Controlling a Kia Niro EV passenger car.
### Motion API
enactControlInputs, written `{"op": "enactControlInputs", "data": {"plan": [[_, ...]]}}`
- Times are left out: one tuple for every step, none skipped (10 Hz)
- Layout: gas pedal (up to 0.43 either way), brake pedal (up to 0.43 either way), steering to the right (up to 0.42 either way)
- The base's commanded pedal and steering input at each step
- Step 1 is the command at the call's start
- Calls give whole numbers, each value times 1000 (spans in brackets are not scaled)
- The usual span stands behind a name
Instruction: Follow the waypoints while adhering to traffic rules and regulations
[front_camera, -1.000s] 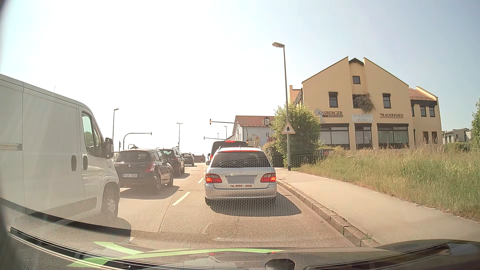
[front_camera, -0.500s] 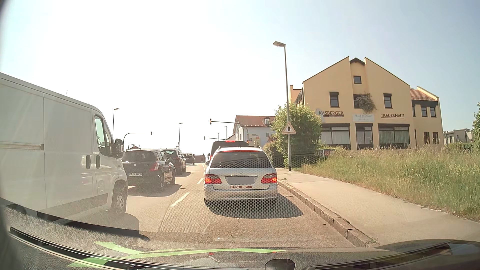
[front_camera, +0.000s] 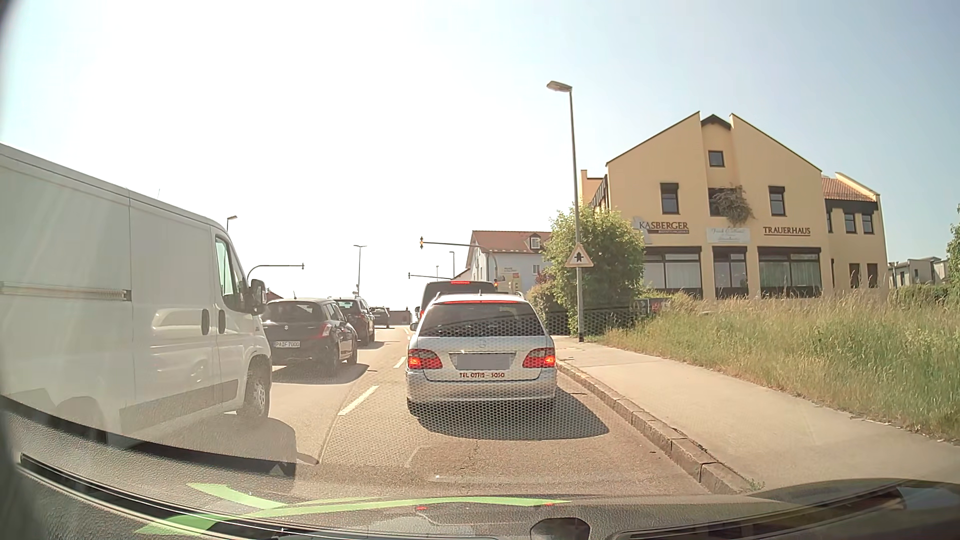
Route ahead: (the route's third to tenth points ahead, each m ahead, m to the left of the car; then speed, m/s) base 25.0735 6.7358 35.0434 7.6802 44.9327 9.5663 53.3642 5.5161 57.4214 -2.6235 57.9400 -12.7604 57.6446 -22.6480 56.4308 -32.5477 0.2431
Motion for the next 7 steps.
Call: {"op": "enactControlInputs", "data": {"plan": [[0,0,-24],[0,0,-24],[0,0,-24],[0,0,-24],[47,0,-24],[67,0,-24],[79,0,-24]]}}
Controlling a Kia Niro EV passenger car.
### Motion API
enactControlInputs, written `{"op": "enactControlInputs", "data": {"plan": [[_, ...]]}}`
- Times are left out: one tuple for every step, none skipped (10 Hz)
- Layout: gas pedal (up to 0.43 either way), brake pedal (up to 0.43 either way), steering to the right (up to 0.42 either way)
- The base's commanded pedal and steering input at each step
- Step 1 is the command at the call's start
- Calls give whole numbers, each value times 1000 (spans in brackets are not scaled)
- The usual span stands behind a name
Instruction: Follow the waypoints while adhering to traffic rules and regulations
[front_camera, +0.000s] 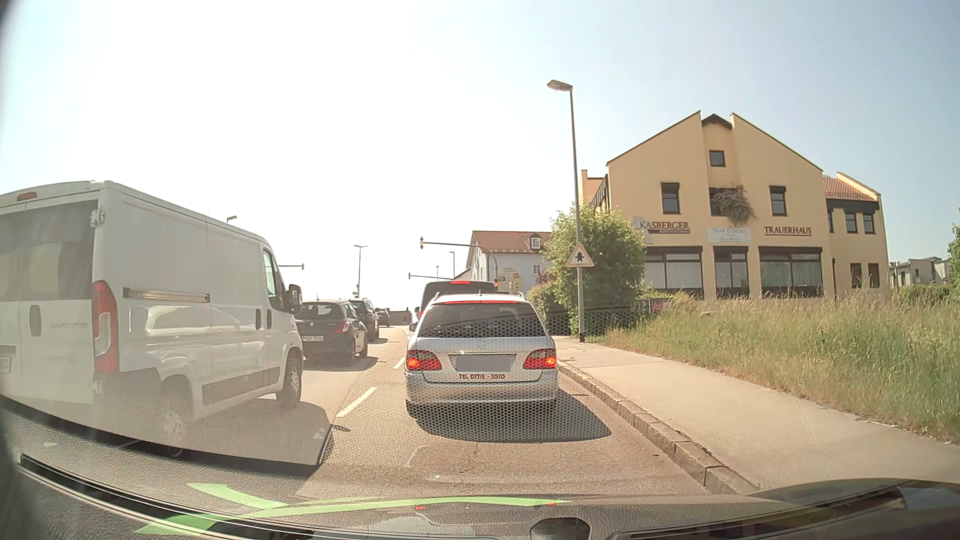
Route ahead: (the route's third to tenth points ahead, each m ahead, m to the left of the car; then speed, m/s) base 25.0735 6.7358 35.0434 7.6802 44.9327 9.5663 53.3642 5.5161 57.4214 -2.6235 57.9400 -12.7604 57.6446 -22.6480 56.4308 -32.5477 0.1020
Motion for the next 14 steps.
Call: {"op": "enactControlInputs", "data": {"plan": [[87,0,-24],[87,0,-24],[87,0,-24],[87,0,-24],[87,0,-24],[87,0,-24],[87,0,-24],[87,0,-24],[87,0,-24],[87,0,-24],[87,0,-24],[87,0,-24],[87,0,-24],[87,0,-24]]}}
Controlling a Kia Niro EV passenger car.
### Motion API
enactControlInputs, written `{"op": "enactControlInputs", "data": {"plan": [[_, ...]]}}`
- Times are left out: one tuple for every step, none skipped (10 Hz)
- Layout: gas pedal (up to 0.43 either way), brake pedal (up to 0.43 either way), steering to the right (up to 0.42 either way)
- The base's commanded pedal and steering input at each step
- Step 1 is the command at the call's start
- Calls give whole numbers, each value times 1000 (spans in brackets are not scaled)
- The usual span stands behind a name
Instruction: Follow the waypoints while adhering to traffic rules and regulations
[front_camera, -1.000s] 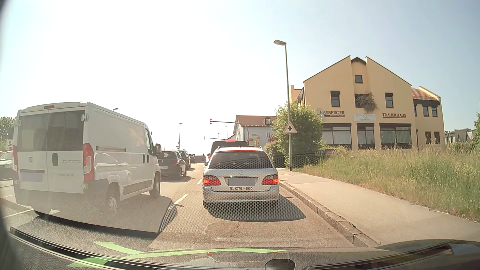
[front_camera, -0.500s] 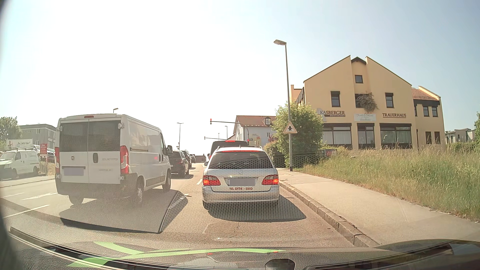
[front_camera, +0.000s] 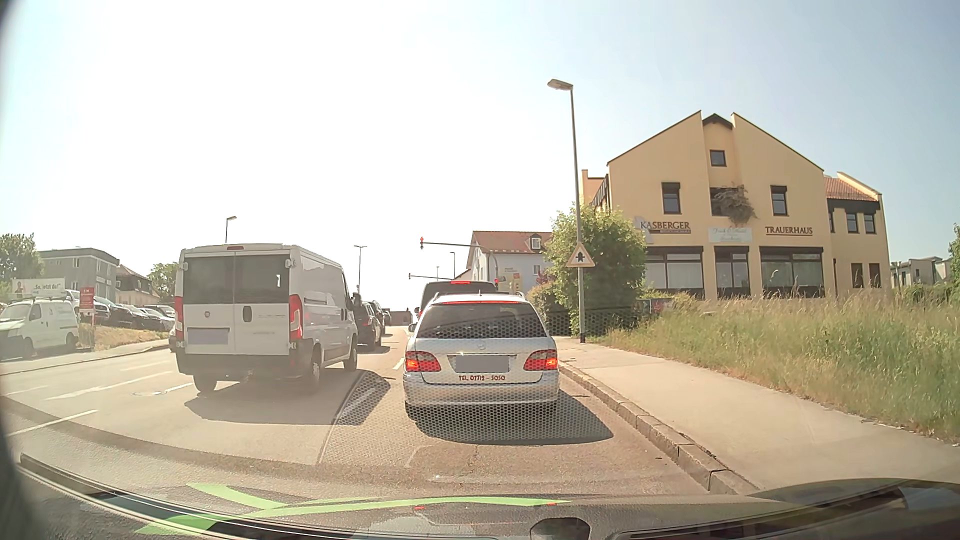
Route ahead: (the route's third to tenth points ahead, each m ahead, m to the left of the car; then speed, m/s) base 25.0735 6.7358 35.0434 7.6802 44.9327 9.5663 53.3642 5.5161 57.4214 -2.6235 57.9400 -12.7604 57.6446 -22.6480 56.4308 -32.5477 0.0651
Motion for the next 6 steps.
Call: {"op": "enactControlInputs", "data": {"plan": [[87,0,-24],[87,0,-24],[87,0,-24],[87,0,-24],[87,0,-24],[87,0,-24]]}}
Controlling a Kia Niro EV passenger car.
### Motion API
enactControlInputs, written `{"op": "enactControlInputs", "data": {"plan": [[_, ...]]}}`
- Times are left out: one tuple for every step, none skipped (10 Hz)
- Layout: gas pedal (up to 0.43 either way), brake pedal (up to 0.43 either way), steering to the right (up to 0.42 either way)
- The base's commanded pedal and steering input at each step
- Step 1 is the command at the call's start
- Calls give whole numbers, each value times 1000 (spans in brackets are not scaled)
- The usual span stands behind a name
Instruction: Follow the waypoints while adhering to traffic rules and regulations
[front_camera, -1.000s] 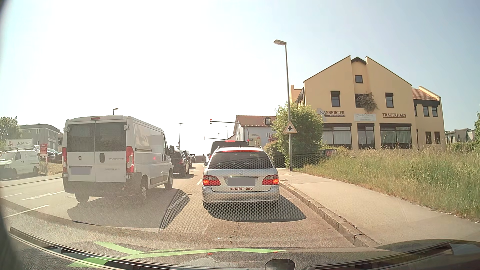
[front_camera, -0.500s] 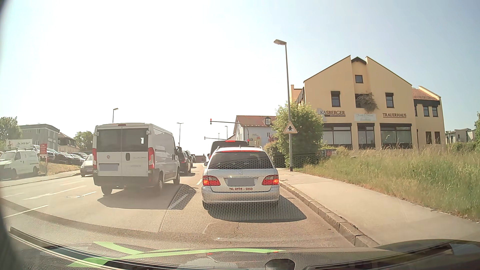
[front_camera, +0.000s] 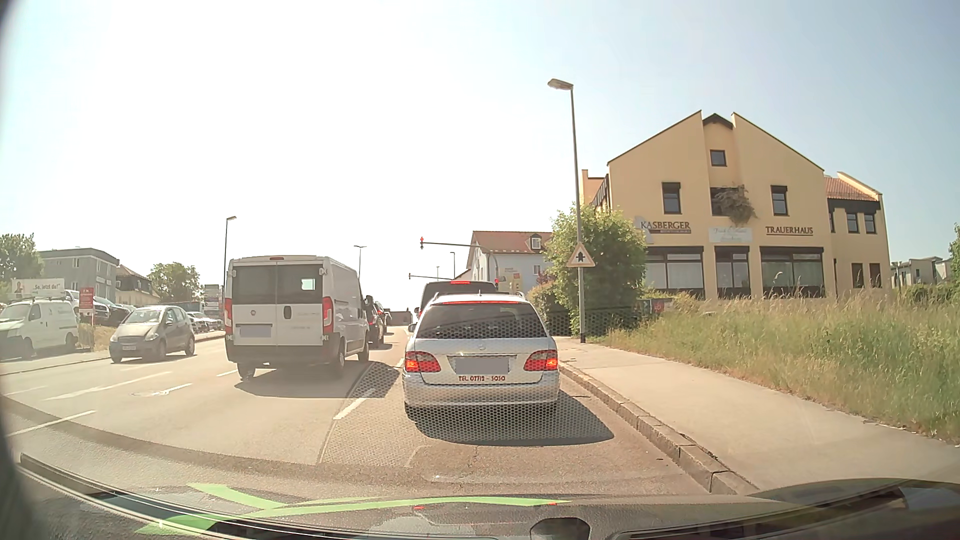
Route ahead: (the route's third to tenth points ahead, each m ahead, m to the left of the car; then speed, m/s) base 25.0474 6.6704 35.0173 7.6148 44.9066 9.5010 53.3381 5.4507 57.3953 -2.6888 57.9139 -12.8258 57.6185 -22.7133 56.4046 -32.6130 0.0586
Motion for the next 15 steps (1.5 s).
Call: {"op": "enactControlInputs", "data": {"plan": [[87,0,-24],[87,0,-24],[87,0,-24],[87,0,-24],[87,0,-24],[87,0,-24],[87,0,-24],[87,0,-24],[87,0,-24],[87,0,-24],[98,0,-24],[118,0,-24],[130,0,-24],[138,0,-24],[150,0,-24]]}}
